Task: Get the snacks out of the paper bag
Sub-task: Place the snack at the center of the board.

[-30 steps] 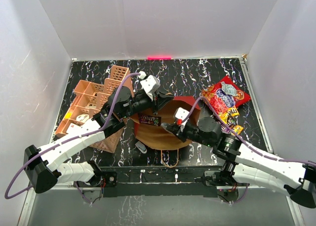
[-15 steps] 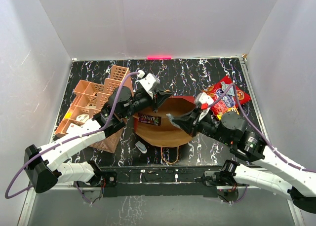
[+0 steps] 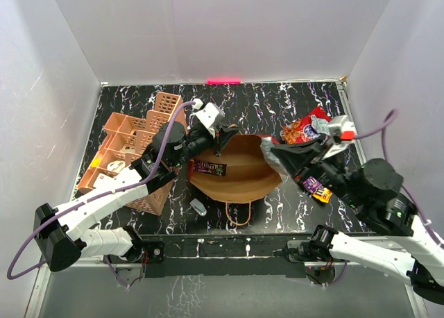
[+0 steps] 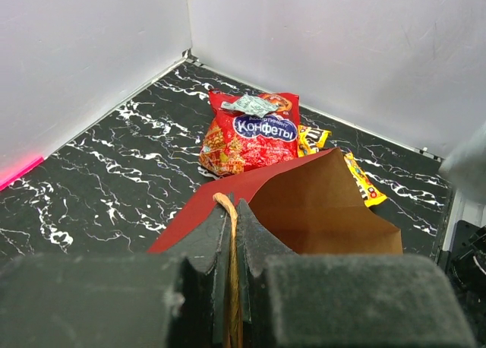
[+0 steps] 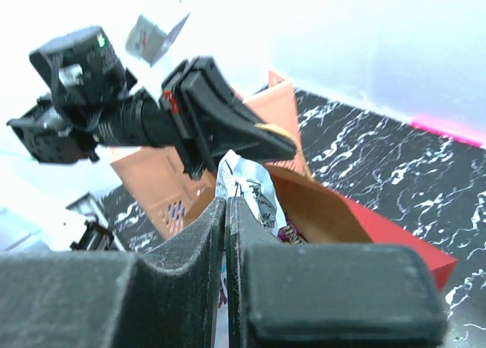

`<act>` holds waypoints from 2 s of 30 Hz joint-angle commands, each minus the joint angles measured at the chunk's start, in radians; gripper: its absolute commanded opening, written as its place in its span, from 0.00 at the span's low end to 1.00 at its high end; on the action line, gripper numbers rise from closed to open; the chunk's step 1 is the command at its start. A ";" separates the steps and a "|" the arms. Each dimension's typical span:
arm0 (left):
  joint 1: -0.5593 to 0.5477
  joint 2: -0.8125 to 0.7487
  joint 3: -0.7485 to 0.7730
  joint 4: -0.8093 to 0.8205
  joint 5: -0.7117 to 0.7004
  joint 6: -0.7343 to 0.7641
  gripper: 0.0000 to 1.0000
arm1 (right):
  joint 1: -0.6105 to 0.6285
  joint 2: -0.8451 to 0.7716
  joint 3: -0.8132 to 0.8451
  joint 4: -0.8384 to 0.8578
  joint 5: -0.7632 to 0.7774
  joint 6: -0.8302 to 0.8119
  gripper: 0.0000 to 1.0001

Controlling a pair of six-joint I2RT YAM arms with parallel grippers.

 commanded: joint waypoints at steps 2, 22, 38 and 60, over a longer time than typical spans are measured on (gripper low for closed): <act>-0.002 -0.014 -0.004 0.015 -0.038 0.024 0.00 | 0.002 -0.034 0.093 -0.013 0.227 0.017 0.07; -0.003 -0.029 -0.003 0.014 -0.014 0.020 0.00 | -0.035 0.287 0.001 -0.197 1.037 0.025 0.07; -0.009 -0.014 -0.016 0.041 0.027 -0.006 0.00 | -0.811 0.479 -0.176 0.019 0.488 -0.012 0.07; -0.017 -0.058 -0.006 0.028 0.036 0.005 0.00 | -0.854 0.836 -0.091 0.231 0.558 -0.206 0.17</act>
